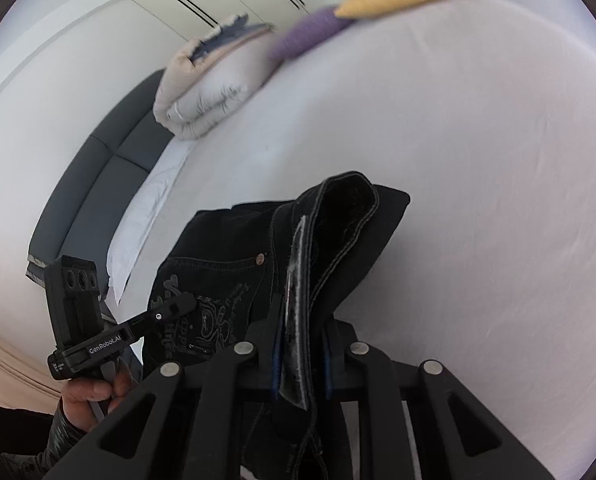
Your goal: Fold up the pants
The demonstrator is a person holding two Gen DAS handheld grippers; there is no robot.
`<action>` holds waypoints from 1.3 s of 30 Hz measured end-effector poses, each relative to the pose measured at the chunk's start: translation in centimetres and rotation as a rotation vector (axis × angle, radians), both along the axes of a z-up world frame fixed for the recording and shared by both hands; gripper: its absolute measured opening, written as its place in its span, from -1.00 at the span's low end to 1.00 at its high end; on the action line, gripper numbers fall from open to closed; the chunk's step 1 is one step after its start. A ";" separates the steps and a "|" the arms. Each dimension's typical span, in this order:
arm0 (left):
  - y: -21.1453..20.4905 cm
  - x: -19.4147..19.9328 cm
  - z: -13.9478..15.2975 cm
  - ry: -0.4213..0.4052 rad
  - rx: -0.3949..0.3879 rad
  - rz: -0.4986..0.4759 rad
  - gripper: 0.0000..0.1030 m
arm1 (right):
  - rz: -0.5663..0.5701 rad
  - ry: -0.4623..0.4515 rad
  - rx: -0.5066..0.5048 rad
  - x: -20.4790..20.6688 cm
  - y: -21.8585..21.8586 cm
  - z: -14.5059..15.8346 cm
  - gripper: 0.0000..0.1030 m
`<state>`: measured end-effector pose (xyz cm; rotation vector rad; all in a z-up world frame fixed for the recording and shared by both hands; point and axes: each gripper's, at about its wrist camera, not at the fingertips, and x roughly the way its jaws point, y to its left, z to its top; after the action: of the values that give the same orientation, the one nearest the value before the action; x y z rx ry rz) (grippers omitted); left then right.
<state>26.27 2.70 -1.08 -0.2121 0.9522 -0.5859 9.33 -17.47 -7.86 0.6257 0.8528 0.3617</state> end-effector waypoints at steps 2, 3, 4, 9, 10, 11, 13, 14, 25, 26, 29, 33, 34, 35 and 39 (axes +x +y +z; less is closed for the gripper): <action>-1.0 0.8 0.5 -0.019 0.013 -0.019 -0.63 | -0.012 -0.017 -0.007 0.9 -1.5 1.1 -0.67; -1.8 1.4 0.6 -0.034 0.022 -0.030 -0.63 | -0.016 -0.027 -0.025 1.5 -2.2 1.7 -0.67; -2.6 2.2 0.6 -0.047 0.030 -0.040 -0.64 | -0.019 -0.034 -0.042 2.1 -2.6 2.0 -0.67; -4.6 5.5 -1.3 -0.023 0.033 -0.056 -0.63 | -0.059 -0.027 -0.030 5.6 -6.6 1.2 -0.67; -5.1 5.9 -2.0 -0.019 0.043 -0.063 -0.63 | -0.064 -0.021 -0.019 6.3 -7.3 0.6 -0.67; -5.6 6.0 -2.9 -0.007 0.049 -0.067 -0.63 | -0.070 -0.009 -0.008 7.0 -8.1 -0.2 -0.67; -6.0 6.2 -4.9 0.023 0.064 -0.068 -0.63 | -0.085 0.030 0.000 8.1 -9.2 -2.2 -0.67; -6.0 6.3 -5.8 0.025 0.074 -0.064 -0.62 | -0.094 0.057 0.001 8.6 -9.7 -3.5 -0.66; -1.8 2.4 -8.8 -0.004 0.029 -0.010 0.01 | -0.170 0.032 0.091 5.6 -11.7 -7.7 -0.09; -1.5 1.4 -8.5 -0.017 0.033 -0.012 0.01 | -0.186 0.030 0.087 5.2 -11.8 -7.6 -0.03; 0.0 -2.2 -7.3 -0.078 0.072 0.001 0.09 | -0.250 0.019 0.042 2.4 -11.6 -6.6 0.15; 1.8 -8.5 -4.0 -0.222 0.138 0.046 0.51 | -0.342 -0.024 -0.038 -2.6 -11.3 -4.5 0.41; 2.0 -10.2 -2.8 -0.281 0.174 0.061 0.61 | -0.364 -0.040 -0.066 -3.8 -11.0 -3.7 0.42; 2.1 -12.8 -1.3 -0.364 0.221 0.085 0.66 | -0.385 -0.056 -0.094 -4.9 -10.7 -2.9 0.45; 1.6 -18.7 4.0 -0.593 0.293 0.201 1.00 | -0.482 -0.175 -0.250 -9.1 -8.6 1.5 0.71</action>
<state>7.60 4.29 2.89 0.1268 0.4239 -0.2886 0.20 -26.08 -6.36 0.5363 0.5449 -0.1253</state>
